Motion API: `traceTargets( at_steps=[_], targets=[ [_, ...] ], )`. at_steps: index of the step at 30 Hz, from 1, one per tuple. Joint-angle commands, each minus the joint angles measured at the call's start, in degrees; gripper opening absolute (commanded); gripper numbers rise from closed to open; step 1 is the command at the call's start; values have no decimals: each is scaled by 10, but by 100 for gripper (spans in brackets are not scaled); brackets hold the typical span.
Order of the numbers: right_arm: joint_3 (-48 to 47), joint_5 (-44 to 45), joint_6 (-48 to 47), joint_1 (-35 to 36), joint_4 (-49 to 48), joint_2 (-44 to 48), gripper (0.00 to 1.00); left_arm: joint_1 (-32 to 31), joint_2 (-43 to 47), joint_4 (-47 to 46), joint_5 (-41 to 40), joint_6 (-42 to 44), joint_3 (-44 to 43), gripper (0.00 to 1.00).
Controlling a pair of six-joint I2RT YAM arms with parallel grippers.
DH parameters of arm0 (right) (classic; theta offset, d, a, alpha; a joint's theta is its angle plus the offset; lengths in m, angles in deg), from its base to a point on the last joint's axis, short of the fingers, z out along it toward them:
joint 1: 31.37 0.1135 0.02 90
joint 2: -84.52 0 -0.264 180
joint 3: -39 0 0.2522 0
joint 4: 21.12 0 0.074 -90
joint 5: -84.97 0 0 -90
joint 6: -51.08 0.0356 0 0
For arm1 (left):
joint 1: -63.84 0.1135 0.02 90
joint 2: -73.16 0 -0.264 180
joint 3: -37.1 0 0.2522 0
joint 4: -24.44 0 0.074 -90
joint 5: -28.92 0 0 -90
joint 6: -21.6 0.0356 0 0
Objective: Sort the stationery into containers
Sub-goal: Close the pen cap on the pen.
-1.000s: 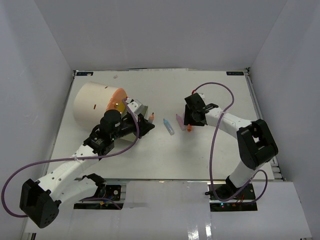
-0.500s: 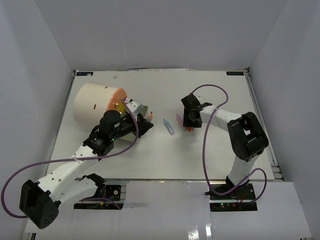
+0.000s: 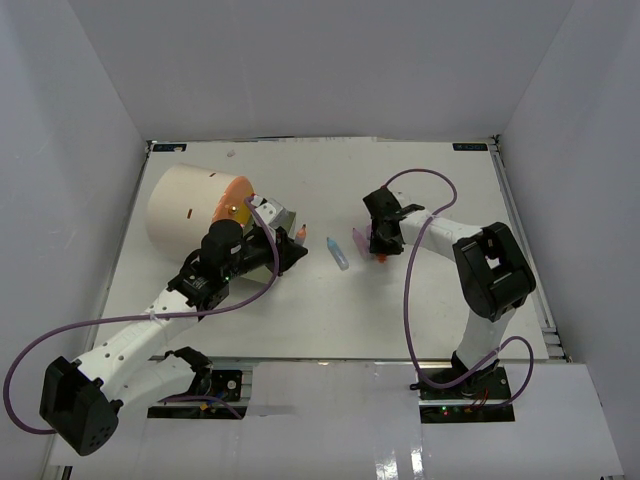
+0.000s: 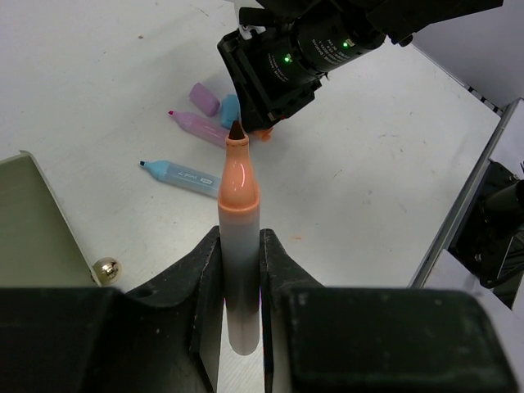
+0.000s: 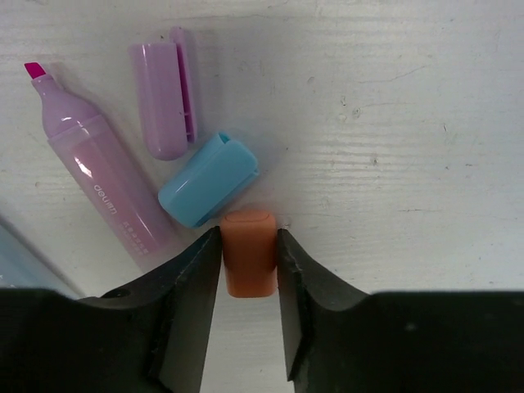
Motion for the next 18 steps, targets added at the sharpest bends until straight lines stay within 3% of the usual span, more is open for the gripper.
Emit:
traceTargets(
  at_steps=[1, 7, 13, 18],
  targets=[
    [-19, 9, 3, -4, 0, -5, 38, 3, 5, -3, 14, -1, 1, 20],
    [-2, 18, -3, -3, 4, 39, 19, 3, 3, -6, 27, -2, 2, 20],
    [6, 32, -38, 23, -2, 162, 18, 3, 2, -38, 54, -4, 4, 21],
    [-7, 29, -79, 63, -89, 280, 17, 3, -9, -92, 74, -21, -2, 21]
  ],
)
